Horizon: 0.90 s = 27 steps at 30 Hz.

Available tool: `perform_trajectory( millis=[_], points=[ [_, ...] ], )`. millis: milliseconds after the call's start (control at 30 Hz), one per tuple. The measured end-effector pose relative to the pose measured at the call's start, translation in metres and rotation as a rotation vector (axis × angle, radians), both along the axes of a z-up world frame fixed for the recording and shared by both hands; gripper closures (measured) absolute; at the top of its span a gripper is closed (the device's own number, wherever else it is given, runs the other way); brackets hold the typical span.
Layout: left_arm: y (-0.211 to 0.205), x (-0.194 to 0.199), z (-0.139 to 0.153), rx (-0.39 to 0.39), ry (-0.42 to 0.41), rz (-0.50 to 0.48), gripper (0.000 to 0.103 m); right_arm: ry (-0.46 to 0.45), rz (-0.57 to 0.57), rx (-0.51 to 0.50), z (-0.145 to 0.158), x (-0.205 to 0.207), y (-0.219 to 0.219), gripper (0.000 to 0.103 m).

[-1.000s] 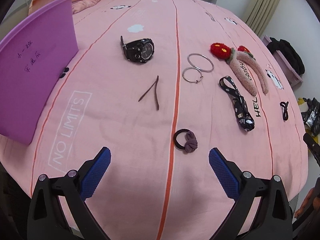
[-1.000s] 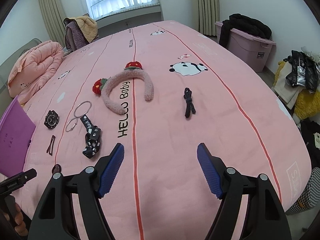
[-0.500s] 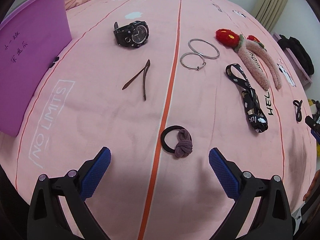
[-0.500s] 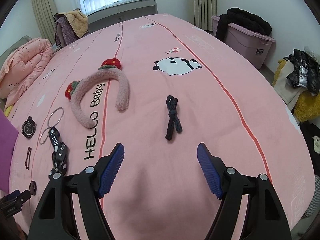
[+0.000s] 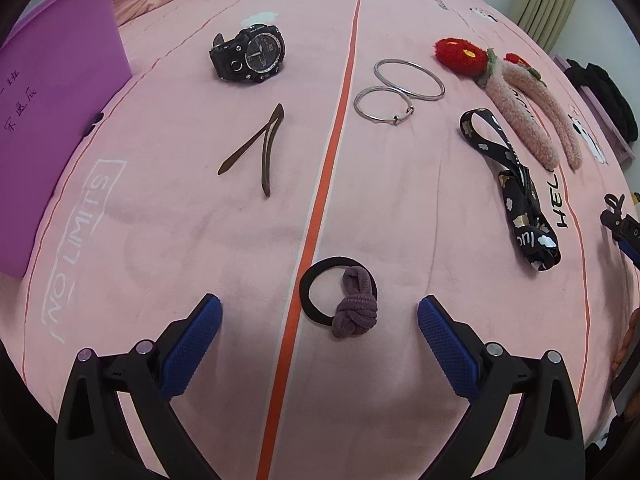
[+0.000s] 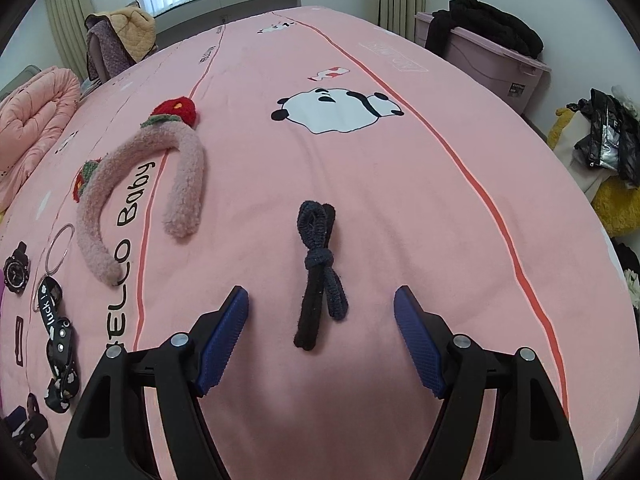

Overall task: Organize jewelry
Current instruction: 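Grasp the purple scrunchie with the left tool while the right tool grasps the black bow, then carry the scrunchie and black bow over the purple tub with both tools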

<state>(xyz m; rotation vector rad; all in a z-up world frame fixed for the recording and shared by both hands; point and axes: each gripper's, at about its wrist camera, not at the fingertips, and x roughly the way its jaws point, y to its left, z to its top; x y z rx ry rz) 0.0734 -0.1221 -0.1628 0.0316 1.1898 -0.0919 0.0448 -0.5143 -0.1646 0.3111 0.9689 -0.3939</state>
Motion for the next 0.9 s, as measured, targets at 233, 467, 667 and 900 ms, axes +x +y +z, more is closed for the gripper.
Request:
perform_trajectory(
  millis=[233,467,667,900],
  points=[
    [-0.01,0.008,-0.008,0.065,-0.013,0.01,0.006,-0.006,0.024,-0.036,-0.004,0.005,0.001,0.031],
    [-0.013,0.003,-0.003,0.075,-0.025,-0.003,0.028,-0.013,0.035,-0.065,-0.003,0.007,0.004,0.046],
    [-0.013,-0.006,0.006,0.062,-0.038,-0.02,0.079,-0.026,0.076,-0.09,0.0,0.006,0.015,0.087],
    [-0.016,-0.013,0.016,0.067,-0.046,-0.023,0.085,-0.117,0.034,0.077,0.001,-0.021,0.004,0.094]
  ],
)
